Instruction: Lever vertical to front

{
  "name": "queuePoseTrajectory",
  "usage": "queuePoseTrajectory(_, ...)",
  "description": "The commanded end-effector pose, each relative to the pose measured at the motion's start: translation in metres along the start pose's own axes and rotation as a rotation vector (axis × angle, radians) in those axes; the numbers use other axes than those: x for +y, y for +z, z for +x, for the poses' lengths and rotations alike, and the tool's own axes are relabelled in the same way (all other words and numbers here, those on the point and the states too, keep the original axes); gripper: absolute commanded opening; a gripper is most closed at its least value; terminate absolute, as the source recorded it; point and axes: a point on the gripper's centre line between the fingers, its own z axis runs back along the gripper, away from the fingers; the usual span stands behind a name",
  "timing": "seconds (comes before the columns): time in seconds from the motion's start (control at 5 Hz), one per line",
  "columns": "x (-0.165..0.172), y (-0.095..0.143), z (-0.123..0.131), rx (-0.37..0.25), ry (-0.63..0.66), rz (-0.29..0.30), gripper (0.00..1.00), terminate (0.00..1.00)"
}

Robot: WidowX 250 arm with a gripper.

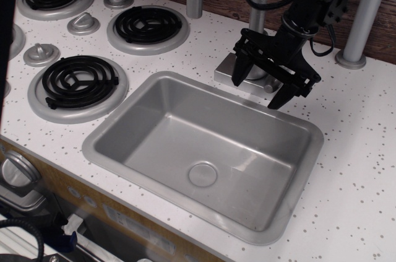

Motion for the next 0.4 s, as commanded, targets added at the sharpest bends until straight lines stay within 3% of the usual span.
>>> queuePoseTrajectory(0.0, 0.0075, 0.0405, -0.0108, -0.093, 0.050, 0.003, 1.00, 0.00)
queuePoseTrajectory(0.2, 0.0061, 0.0395, -0.0184, -0.097, 0.072, 0.008, 1.00, 1.00)
